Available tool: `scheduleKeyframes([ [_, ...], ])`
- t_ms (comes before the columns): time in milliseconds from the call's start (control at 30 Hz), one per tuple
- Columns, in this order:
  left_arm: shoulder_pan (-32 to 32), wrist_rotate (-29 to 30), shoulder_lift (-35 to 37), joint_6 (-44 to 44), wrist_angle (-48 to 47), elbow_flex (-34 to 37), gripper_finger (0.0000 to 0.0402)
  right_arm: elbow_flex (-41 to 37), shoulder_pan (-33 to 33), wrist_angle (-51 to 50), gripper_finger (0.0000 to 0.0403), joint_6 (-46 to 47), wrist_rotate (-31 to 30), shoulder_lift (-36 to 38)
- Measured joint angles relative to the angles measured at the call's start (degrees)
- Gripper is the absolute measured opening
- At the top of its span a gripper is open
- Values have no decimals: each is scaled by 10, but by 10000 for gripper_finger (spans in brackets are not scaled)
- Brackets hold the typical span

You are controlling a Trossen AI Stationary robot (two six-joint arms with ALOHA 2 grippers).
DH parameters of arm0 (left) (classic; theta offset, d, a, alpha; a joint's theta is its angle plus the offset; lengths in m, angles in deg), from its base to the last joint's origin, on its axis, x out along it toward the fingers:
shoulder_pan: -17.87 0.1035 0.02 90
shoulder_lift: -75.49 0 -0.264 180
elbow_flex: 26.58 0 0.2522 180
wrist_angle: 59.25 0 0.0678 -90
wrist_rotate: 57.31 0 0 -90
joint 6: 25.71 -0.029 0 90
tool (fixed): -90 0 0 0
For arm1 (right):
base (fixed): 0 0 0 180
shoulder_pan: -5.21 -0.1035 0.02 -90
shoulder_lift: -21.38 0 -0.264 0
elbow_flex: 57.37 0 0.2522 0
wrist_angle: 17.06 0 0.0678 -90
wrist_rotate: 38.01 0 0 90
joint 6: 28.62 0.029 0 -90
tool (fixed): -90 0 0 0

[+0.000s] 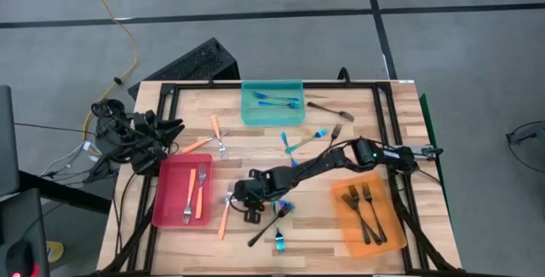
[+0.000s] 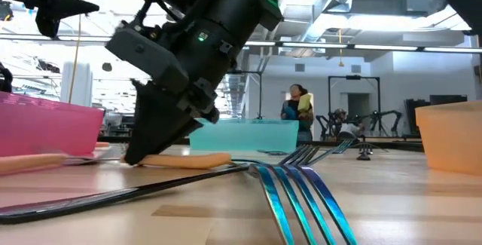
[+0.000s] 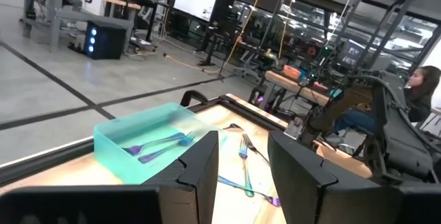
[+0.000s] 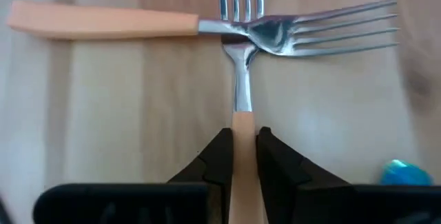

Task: Sort silverware by color (type)
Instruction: Put the orange fork into the red bin

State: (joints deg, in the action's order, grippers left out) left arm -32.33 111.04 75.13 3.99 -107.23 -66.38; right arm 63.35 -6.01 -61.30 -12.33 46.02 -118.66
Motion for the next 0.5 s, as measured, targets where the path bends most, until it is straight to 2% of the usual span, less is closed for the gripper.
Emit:
scheduleKeyframes([
  [233, 0, 0, 0, 62, -44, 0, 112, 0, 21, -66, 74, 8, -35, 12],
  [300, 0, 0, 0, 68, -43, 0, 112, -1, 26, -84, 74, 8, -67, 22],
  [433, 0, 0, 0, 90, -43, 0, 112, -4, 39, -140, 73, 8, -170, 40],
  [500, 0, 2, 0, 96, -43, 0, 112, -6, 46, -167, 73, -3, -183, 48],
])
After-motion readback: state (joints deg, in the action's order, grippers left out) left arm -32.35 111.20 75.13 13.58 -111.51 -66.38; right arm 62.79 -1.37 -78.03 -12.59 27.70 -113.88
